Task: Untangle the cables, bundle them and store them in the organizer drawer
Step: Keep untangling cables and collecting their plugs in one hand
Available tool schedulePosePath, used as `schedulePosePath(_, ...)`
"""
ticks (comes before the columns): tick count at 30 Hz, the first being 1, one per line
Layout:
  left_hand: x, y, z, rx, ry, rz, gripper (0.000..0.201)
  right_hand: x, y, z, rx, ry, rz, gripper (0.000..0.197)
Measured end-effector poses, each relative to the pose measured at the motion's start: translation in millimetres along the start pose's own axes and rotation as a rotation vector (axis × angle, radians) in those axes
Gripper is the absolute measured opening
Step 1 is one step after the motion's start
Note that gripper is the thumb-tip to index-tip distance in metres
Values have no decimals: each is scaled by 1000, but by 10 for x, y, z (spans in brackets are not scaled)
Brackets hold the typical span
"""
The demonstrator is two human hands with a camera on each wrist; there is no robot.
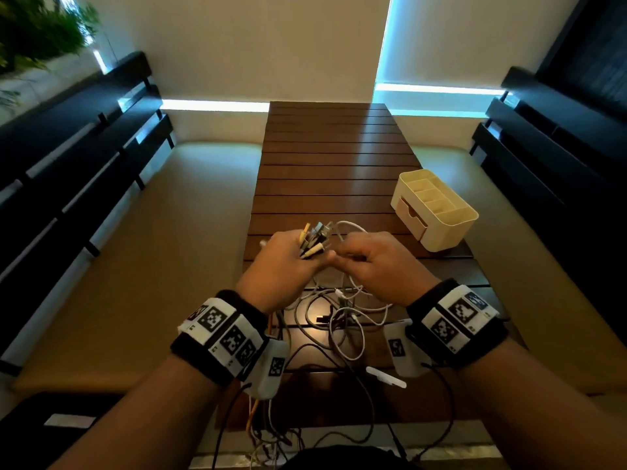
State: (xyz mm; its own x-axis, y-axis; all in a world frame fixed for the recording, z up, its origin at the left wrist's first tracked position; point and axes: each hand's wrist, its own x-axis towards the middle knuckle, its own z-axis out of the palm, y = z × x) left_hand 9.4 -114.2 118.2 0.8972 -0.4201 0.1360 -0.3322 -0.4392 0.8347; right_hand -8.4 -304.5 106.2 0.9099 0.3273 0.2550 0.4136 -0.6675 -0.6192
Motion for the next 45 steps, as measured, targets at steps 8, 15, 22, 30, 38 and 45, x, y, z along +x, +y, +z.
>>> schedulePosePath(8, -2, -46, -6, -71, 91, 25, 27, -62, 173, 0, 96, 77, 96, 17)
schedulePosePath(15, -97, -193, -134, -450, 198, -155, 28, -155, 582, 212, -1, 18, 281, 28)
schedulePosePath(22, -16, -249, -268, -145, 331, -215, 15, -42, 361, 74, 31, 99, 155, 14)
schedulePosePath(30, 44, -17, -86, -112, 29, 6, 18, -12, 86, 126, 39, 76, -23, 14)
schedulePosePath(38, -6, -104, -54, -327, -160, -47, 20, -13, -5, -3, 139, 138, -12, 15)
schedulePosePath(45, -56, -152, -230, -674, 28, -116, 22, -107, 423, 111, 24, -102, 324, 33)
